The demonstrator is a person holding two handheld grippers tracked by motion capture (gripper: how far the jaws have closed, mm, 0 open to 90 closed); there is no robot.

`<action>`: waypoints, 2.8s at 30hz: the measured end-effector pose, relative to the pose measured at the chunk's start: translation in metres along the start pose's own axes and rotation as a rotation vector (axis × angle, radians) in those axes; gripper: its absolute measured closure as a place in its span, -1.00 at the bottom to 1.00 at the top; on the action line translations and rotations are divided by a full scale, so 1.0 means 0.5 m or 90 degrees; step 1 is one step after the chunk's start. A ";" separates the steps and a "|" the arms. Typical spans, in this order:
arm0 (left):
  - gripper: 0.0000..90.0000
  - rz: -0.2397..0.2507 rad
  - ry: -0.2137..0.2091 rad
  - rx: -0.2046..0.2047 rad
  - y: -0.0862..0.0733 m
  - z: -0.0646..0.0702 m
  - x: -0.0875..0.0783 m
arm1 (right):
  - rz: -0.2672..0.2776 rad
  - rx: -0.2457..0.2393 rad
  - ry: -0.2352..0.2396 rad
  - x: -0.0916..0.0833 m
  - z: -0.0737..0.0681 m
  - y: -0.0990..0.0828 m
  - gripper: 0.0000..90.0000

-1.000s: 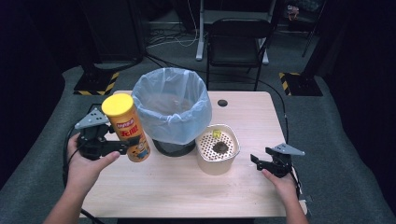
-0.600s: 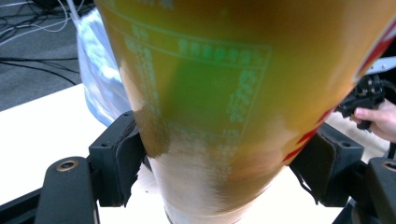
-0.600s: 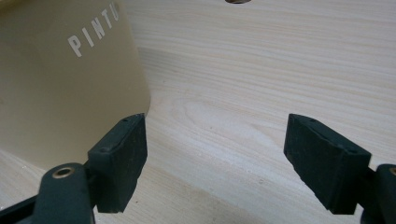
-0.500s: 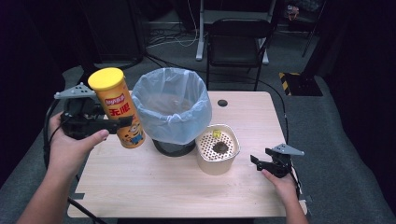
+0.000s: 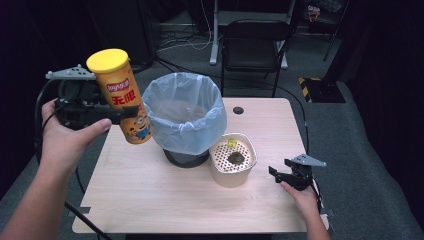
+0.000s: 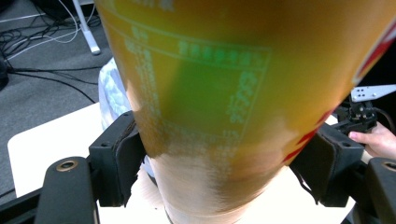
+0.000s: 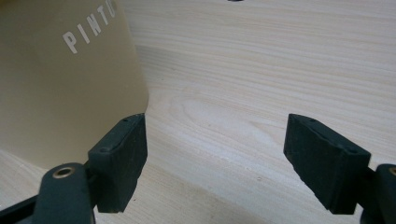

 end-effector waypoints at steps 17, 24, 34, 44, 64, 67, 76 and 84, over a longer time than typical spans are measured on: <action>-0.47 0.008 -0.005 0.014 0.078 0.011 0.095 | -0.001 -0.007 0.005 0.003 -0.003 0.001 -0.53; -0.47 0.001 -0.010 0.023 0.094 0.020 0.159 | -0.002 -0.009 0.003 0.003 0.000 0.000 -0.52; -0.47 0.000 -0.001 0.032 0.104 0.018 0.229 | -0.009 -0.018 0.007 0.008 -0.003 -0.001 -0.52; -0.47 -0.005 0.004 0.026 0.083 0.008 0.300 | -0.012 -0.019 0.011 0.012 -0.005 -0.001 -0.51; -0.47 -0.057 0.029 -0.008 0.044 -0.019 0.414 | -0.016 -0.028 0.016 0.018 -0.006 -0.002 -0.51; -0.47 -0.073 0.027 -0.007 0.040 -0.023 0.422 | -0.016 -0.022 0.019 0.019 -0.007 -0.002 -0.51; -0.67 -0.104 0.018 -0.015 0.030 -0.035 0.427 | -0.018 -0.024 0.019 0.020 -0.006 -0.002 -0.51; -0.68 -0.100 0.033 -0.011 0.031 -0.046 0.394 | -0.018 -0.024 0.016 0.019 -0.005 -0.002 -0.51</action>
Point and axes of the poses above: each handheld gripper's, and its own axes: x roughly forward along the jaws, y roughly out of its top, z roughly to its right, the point moved 3 cm from there along x, roughly forward along the jaws, and after that the axes turned 5 degrees about z, right-handed, at the moved point
